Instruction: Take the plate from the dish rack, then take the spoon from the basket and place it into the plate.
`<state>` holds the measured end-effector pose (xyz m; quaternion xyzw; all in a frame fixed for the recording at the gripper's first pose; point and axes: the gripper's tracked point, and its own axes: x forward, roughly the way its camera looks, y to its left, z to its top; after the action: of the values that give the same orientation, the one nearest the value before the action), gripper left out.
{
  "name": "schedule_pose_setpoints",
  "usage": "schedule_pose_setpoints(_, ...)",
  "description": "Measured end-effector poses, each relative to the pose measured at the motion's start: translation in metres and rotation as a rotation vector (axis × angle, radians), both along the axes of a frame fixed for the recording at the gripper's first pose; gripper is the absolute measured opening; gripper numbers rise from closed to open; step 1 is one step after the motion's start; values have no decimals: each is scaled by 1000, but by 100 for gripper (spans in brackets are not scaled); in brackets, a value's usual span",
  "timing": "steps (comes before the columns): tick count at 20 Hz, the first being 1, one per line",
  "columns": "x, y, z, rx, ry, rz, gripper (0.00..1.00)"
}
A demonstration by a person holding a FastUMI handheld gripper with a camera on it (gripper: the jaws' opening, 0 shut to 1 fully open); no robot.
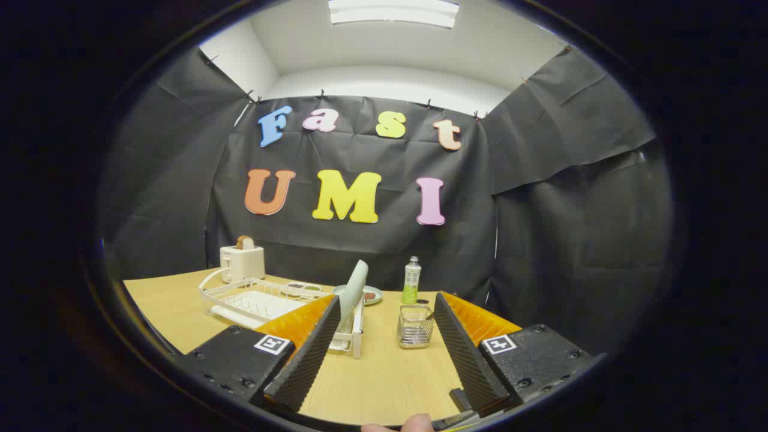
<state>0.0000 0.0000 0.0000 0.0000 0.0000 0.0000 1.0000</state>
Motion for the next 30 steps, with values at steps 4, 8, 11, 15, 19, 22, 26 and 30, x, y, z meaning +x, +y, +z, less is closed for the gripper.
schedule_pose_setpoints(4,2,3,2,3,-7,0,100)
schedule_pose_setpoints(8,4,7,0,16,-3,9,100)
schedule_pose_setpoints(11,5,9,-2,15,4,14,100)
schedule_pose_setpoints(15,6,8,-5,22,13,22,100)
schedule_pose_setpoints(19,9,7,-10,28,29,23,100)
schedule_pose_setpoints(22,14,3,-8,25,35,16,100)
schedule_pose_setpoints(26,23,0,-1,12,35,10,100)
schedule_pose_setpoints(30,39,-3,5,32,60,24,100)
